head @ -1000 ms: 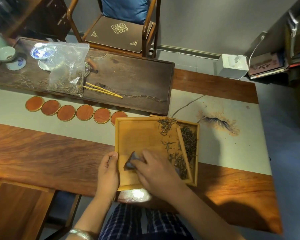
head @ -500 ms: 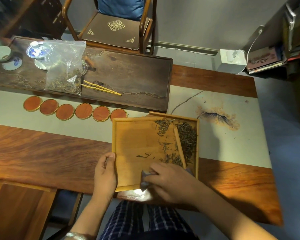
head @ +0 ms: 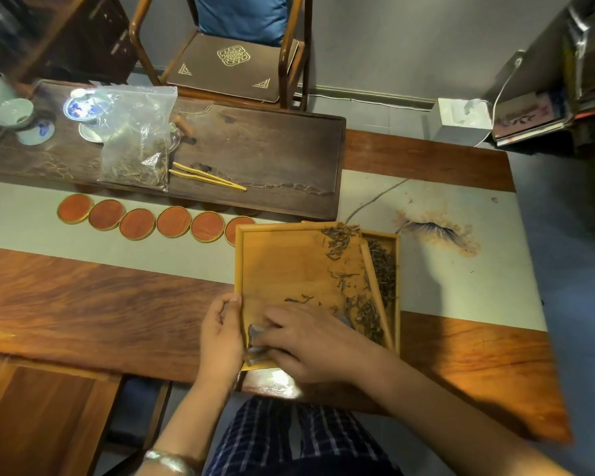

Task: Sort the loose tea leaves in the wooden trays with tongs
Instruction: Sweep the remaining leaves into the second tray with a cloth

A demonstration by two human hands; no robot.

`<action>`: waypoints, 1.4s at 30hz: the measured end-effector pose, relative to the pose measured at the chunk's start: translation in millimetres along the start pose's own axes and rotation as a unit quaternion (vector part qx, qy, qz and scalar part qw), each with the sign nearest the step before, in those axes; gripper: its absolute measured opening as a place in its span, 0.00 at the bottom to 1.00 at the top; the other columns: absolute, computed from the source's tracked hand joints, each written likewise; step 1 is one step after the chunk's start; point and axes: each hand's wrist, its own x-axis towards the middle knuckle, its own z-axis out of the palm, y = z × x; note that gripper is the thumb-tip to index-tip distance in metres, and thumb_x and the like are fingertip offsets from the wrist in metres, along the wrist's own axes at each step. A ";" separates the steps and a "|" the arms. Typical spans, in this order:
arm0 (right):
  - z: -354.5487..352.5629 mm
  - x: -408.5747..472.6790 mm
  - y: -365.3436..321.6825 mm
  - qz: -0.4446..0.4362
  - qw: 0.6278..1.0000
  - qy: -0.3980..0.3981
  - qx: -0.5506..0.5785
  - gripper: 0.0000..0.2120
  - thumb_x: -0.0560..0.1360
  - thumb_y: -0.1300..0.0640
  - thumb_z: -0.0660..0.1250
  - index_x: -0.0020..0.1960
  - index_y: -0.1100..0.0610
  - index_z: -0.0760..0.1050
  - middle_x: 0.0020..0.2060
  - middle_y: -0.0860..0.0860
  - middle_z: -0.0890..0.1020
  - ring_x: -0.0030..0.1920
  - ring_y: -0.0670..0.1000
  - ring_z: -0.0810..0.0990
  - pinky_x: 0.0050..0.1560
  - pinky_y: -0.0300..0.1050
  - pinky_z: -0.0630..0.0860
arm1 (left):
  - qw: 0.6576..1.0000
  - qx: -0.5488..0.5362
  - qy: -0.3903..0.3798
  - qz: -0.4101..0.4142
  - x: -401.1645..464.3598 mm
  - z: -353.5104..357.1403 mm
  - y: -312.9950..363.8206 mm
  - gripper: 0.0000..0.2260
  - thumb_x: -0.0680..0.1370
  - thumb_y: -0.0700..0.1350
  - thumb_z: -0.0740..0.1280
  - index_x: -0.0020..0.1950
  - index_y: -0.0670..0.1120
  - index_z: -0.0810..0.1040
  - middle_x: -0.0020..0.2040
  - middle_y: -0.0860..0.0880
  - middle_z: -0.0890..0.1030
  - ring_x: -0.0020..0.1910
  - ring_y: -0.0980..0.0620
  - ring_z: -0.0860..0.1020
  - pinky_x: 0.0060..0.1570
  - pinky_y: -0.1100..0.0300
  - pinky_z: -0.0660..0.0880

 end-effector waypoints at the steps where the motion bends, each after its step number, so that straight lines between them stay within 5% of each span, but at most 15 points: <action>1: 1.3 -2.8 0.5 0.001 1.000 0.002 0.011 0.10 0.76 0.56 0.64 0.55 0.55 0.78 0.43 0.50 0.70 0.41 0.47 0.67 0.36 0.44 0.63 | 1.000 0.002 0.002 -0.003 0.5 -0.4 -0.2 0.09 0.82 0.42 0.59 0.46 0.48 0.77 0.37 0.53 0.79 0.33 0.66 0.77 0.33 0.74 0.72; 5: 3.9 -19.6 5.0 0.021 0.999 -0.012 0.025 0.11 0.77 0.55 0.62 0.57 0.54 0.77 0.45 0.50 0.71 0.44 0.49 0.70 0.42 0.48 0.71 | 1.000 0.024 -0.009 -0.002 1.6 -5.2 -4.0 0.09 0.82 0.43 0.59 0.47 0.47 0.77 0.40 0.51 0.80 0.34 0.67 0.77 0.33 0.75 0.71; 13: -3.5 -62.9 26.8 0.063 0.998 -0.008 0.019 0.12 0.77 0.55 0.62 0.58 0.51 0.77 0.47 0.49 0.73 0.45 0.48 0.71 0.44 0.41 0.67 | 0.999 0.046 -0.003 -0.013 2.7 -12.3 -4.5 0.08 0.81 0.45 0.60 0.49 0.49 0.78 0.44 0.53 0.80 0.36 0.71 0.76 0.32 0.79 0.68; 19: -15.5 -86.1 36.4 0.171 0.966 0.162 0.102 0.13 0.76 0.56 0.65 0.59 0.55 0.78 0.46 0.45 0.71 0.43 0.43 0.73 0.38 0.42 0.75 | 0.998 0.064 0.001 -0.001 3.5 -15.6 3.0 0.08 0.82 0.47 0.59 0.48 0.52 0.77 0.43 0.54 0.79 0.36 0.70 0.75 0.38 0.67 0.68; 28: 15.7 -74.3 13.4 0.155 0.984 0.069 0.058 0.13 0.78 0.53 0.59 0.60 0.51 0.75 0.45 0.47 0.69 0.43 0.47 0.70 0.40 0.42 0.68 | 0.997 0.079 -0.003 0.004 2.4 -12.2 2.0 0.07 0.81 0.47 0.60 0.46 0.54 0.76 0.43 0.53 0.80 0.39 0.65 0.76 0.40 0.63 0.69; 31: 14.9 -85.0 22.0 0.171 0.982 0.056 0.048 0.13 0.77 0.53 0.58 0.58 0.52 0.76 0.44 0.47 0.69 0.42 0.48 0.70 0.40 0.43 0.69 | 0.997 0.081 -0.003 0.000 4.5 -16.3 0.6 0.07 0.81 0.48 0.60 0.47 0.54 0.77 0.44 0.52 0.80 0.43 0.58 0.77 0.42 0.61 0.69; 42: 2.4 -93.8 59.8 0.196 0.980 0.029 -0.026 0.12 0.77 0.54 0.61 0.58 0.53 0.77 0.44 0.50 0.70 0.40 0.50 0.71 0.39 0.41 0.64 | 0.996 0.091 -0.004 0.001 9.9 -29.7 -1.5 0.07 0.81 0.49 0.60 0.51 0.50 0.78 0.46 0.52 0.80 0.46 0.57 0.77 0.41 0.62 0.69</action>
